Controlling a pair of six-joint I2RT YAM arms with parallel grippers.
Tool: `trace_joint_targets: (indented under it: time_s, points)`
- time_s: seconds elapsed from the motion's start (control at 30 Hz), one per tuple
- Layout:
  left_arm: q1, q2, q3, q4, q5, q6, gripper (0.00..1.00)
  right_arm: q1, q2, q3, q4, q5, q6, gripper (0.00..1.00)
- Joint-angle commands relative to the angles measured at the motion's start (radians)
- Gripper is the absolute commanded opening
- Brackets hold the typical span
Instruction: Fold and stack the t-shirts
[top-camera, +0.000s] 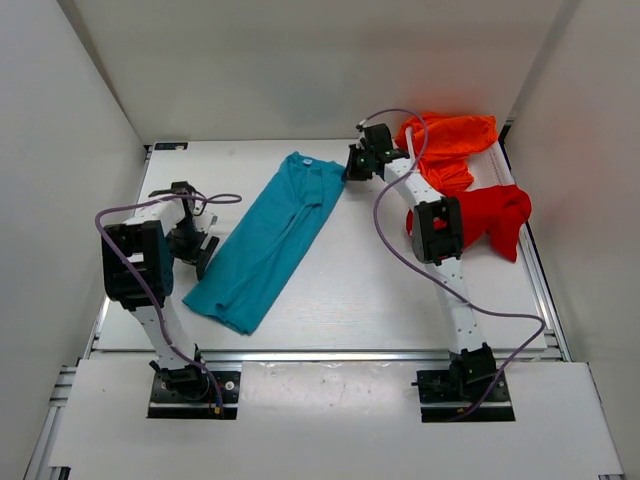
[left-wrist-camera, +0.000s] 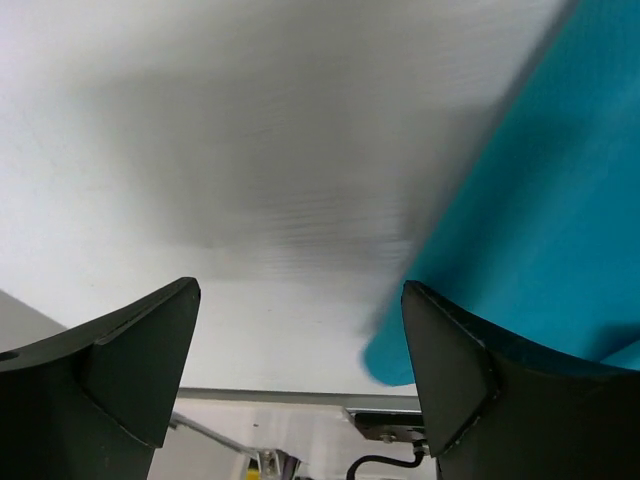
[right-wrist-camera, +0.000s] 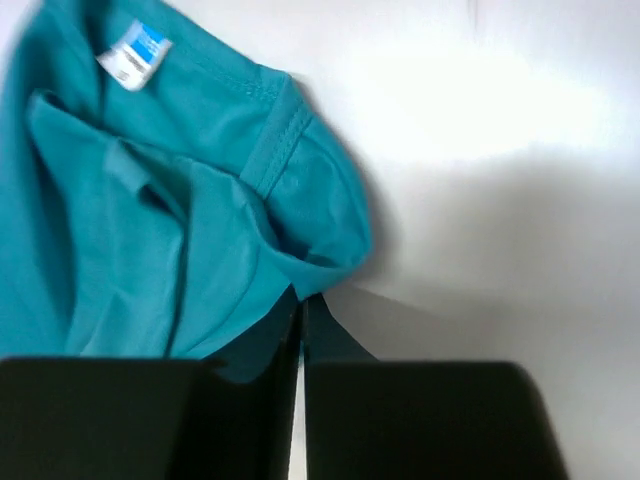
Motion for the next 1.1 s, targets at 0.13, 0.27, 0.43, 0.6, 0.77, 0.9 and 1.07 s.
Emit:
trace_joint_targets:
  time_s: [0.13, 0.27, 0.43, 0.6, 0.77, 0.9, 1.07]
  points:
    - [-0.010, -0.005, 0.081, -0.099, 0.143, -0.006, 0.92, 0.005, -0.057, 0.251, 0.113, 0.098, -0.211, 1.00]
    - [-0.011, -0.008, 0.075, -0.102, 0.187, -0.022, 0.91, -0.026, -0.238, 0.137, -0.015, 0.173, -0.205, 0.99]
    - [-0.074, -0.076, 0.031, -0.061, 0.172, -0.041, 0.91, -0.003, -0.529, 0.017, -0.066, 0.351, -0.286, 0.99]
    - [-0.025, -0.194, -0.043, -0.026, 0.269, -0.119, 0.91, 0.078, -0.878, -0.294, -0.067, 0.489, -0.349, 0.99]
    - [0.160, -0.350, -0.142, -0.041, 0.367, -0.124, 0.89, 0.326, -1.102, -0.760, -0.077, 0.577, -0.325, 0.99]
    - [0.150, -0.517, -0.248, -0.062, 0.254, -0.072, 0.89, 0.622, -1.217, -1.059, 0.027, 0.657, -0.179, 0.99]
    - [0.055, -0.689, -0.341, -0.075, 0.235, -0.106, 0.92, 0.797, -1.288, -1.302, 0.166, 0.611, 0.100, 0.98]
